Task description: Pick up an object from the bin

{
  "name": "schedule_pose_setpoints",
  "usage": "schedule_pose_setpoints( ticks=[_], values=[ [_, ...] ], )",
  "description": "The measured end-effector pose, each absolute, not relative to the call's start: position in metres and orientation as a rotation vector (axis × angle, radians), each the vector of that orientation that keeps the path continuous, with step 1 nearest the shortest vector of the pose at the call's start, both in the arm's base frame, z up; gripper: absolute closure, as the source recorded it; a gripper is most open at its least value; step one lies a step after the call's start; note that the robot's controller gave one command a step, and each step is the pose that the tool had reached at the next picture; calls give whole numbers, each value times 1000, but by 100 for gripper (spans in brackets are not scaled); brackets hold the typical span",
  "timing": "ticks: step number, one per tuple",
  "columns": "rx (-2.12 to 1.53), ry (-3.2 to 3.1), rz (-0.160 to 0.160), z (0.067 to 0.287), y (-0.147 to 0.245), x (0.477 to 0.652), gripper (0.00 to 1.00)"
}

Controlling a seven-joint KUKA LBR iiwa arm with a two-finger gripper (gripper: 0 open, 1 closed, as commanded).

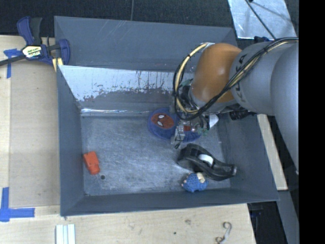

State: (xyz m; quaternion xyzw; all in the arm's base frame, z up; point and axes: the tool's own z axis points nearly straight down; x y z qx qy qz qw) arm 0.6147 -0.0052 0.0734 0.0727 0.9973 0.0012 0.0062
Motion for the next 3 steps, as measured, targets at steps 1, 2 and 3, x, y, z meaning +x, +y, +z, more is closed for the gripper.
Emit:
schedule_pose_setpoints(
  ticks=[1,2,3],
  values=[
    [224,3120,3,77,-5,616,100],
    [164,3125,0,192,-4,610,100],
    [-559,3077,3,79,-25,603,100]
  ],
)
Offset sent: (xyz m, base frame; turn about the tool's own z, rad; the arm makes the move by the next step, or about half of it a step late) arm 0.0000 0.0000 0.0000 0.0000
